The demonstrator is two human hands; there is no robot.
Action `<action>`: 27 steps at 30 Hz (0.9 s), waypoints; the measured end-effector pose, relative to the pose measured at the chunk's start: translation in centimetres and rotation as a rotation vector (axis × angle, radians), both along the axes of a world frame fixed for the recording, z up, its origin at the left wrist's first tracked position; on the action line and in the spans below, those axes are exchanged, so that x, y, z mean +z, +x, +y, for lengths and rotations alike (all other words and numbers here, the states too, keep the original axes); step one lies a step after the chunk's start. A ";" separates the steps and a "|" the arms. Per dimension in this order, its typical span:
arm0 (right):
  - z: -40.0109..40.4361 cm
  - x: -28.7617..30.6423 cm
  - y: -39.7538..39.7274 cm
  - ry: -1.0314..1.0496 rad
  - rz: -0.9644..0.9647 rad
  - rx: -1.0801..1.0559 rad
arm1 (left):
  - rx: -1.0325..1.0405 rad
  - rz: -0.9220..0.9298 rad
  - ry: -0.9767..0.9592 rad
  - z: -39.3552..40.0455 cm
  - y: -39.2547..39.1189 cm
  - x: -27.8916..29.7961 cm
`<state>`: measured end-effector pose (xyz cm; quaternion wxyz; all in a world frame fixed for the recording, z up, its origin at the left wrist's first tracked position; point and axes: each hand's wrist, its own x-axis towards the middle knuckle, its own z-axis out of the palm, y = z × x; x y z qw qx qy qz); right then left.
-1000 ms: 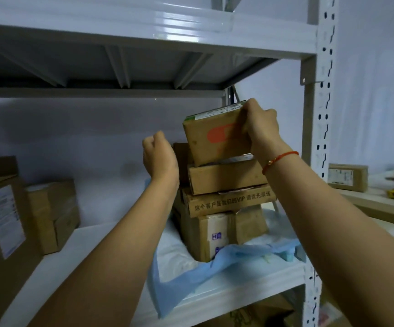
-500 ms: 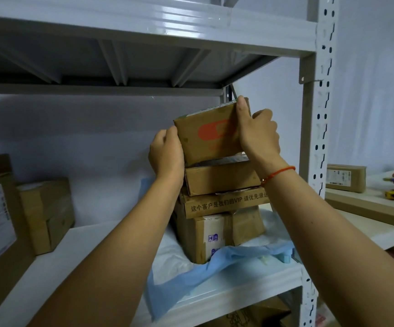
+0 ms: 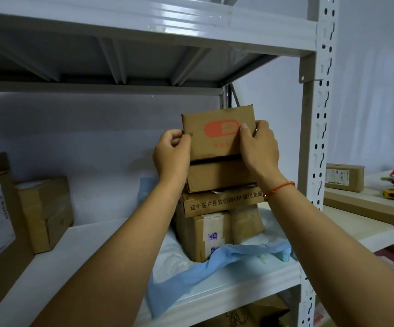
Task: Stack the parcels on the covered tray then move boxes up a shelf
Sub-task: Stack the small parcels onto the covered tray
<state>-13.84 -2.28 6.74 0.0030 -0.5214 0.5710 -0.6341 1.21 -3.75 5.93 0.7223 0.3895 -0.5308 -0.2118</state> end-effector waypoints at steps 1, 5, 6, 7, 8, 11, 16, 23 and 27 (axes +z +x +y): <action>0.1 -0.1 -0.1 -0.008 0.005 -0.002 | 0.006 -0.009 -0.004 -0.1 0.0 -0.1; 0.1 -0.8 -0.5 0.014 0.039 -0.076 | 0.024 -0.055 -0.008 -0.2 -0.1 -0.6; 0.1 -1.0 -0.5 0.022 0.045 -0.101 | 0.026 -0.061 -0.003 -0.3 -0.2 -0.8; 0.1 -1.2 -0.5 0.028 0.046 -0.113 | 0.025 -0.061 0.004 -0.3 -0.2 -1.0; 0.1 -1.3 -0.5 0.028 0.039 -0.114 | 0.022 -0.054 0.009 -0.2 -0.3 -1.1; 0.2 -1.5 -0.2 0.010 0.010 -0.108 | 0.027 -0.024 0.018 -0.1 -0.5 -1.3; 0.5 -1.4 0.0 -0.039 -0.017 -0.129 | 0.028 0.017 0.014 0.1 -0.4 -1.0; 0.7 -1.2 0.4 -0.071 -0.003 -0.154 | 0.036 0.022 0.016 0.5 -0.3 -1.0; 0.7 -1.1 0.7 -0.096 -0.013 -0.182 | 0.042 0.018 0.016 0.9 -0.1 -0.8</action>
